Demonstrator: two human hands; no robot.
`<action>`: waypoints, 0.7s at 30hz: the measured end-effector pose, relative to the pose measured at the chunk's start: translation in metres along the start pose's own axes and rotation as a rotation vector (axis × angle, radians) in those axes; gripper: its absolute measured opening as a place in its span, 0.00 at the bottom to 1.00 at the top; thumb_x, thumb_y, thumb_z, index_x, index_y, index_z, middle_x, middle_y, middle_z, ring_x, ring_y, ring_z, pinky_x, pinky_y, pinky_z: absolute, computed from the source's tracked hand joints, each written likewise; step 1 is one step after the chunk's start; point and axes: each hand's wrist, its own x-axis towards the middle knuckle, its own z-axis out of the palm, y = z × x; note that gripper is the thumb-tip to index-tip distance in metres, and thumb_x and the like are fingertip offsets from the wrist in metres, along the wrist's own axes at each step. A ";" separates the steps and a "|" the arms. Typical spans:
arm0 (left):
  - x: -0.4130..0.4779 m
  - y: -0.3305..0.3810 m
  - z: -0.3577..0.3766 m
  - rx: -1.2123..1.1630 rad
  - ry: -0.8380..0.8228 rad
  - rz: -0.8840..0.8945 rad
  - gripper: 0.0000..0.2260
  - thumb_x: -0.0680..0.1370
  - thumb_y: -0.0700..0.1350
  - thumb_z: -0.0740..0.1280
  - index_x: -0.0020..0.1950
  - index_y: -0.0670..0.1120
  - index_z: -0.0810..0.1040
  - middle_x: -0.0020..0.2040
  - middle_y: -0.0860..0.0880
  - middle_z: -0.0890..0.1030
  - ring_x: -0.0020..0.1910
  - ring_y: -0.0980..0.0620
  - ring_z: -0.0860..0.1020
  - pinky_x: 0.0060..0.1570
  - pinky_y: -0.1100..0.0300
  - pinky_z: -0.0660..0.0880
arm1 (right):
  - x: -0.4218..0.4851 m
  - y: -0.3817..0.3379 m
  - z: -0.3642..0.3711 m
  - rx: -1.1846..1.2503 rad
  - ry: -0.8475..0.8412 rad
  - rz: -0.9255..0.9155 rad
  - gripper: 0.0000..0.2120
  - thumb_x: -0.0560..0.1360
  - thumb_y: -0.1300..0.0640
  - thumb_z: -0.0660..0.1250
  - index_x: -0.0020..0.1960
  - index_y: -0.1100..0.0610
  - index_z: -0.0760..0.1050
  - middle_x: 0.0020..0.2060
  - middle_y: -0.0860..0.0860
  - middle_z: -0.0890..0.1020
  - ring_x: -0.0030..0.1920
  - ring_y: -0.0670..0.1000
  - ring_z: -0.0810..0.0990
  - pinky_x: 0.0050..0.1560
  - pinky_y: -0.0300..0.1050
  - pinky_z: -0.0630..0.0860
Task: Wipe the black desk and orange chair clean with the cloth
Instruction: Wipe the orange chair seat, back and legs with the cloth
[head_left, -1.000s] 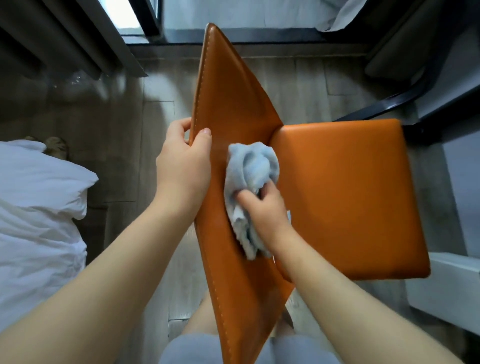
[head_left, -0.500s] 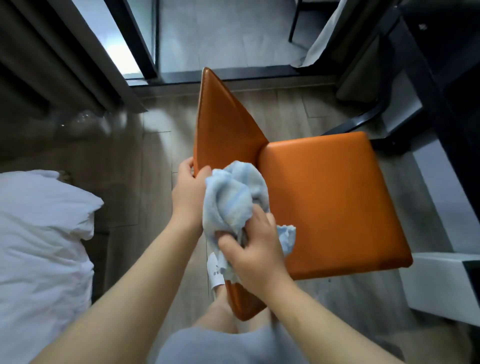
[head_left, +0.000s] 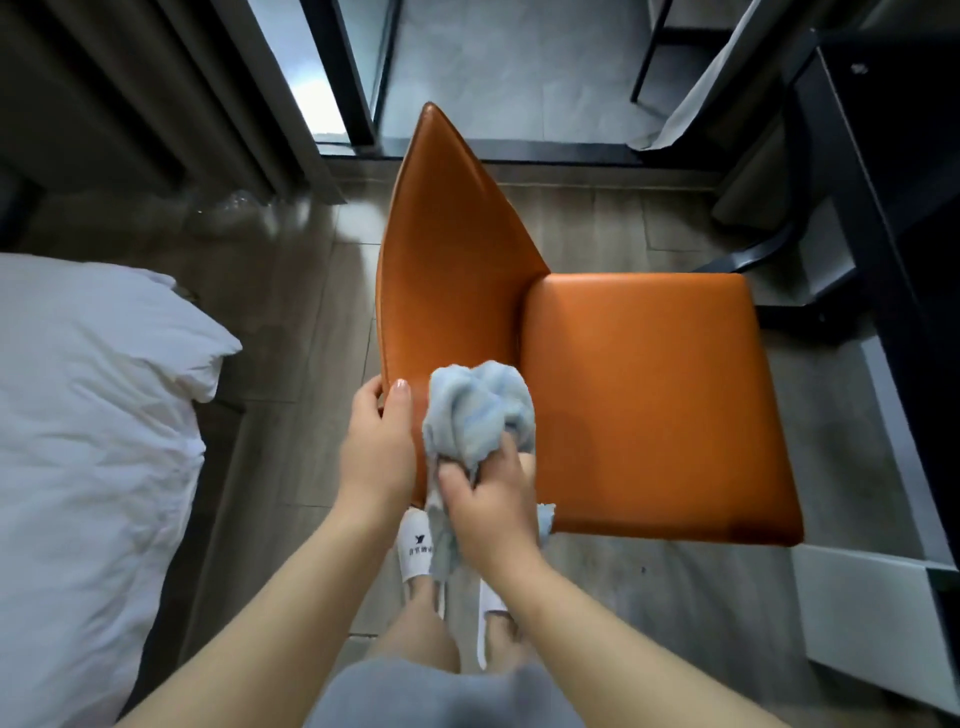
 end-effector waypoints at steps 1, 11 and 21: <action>-0.003 -0.001 0.000 0.035 0.042 0.022 0.19 0.80 0.56 0.55 0.66 0.47 0.69 0.58 0.46 0.77 0.58 0.45 0.76 0.62 0.44 0.71 | 0.009 0.006 -0.006 -0.083 -0.102 0.163 0.13 0.72 0.49 0.59 0.55 0.52 0.73 0.51 0.44 0.76 0.59 0.58 0.70 0.59 0.51 0.69; 0.003 -0.007 -0.006 0.042 0.026 0.074 0.16 0.81 0.51 0.53 0.56 0.40 0.72 0.50 0.39 0.78 0.50 0.40 0.76 0.53 0.45 0.74 | 0.005 0.007 0.008 0.124 0.094 0.122 0.06 0.74 0.51 0.63 0.49 0.48 0.75 0.39 0.43 0.74 0.46 0.51 0.77 0.44 0.39 0.72; 0.004 -0.011 -0.004 0.015 0.049 0.070 0.12 0.81 0.52 0.54 0.55 0.46 0.72 0.47 0.50 0.78 0.48 0.49 0.75 0.50 0.53 0.71 | -0.008 0.001 0.006 0.216 0.053 0.060 0.12 0.70 0.46 0.65 0.50 0.50 0.76 0.41 0.47 0.79 0.51 0.49 0.77 0.52 0.41 0.75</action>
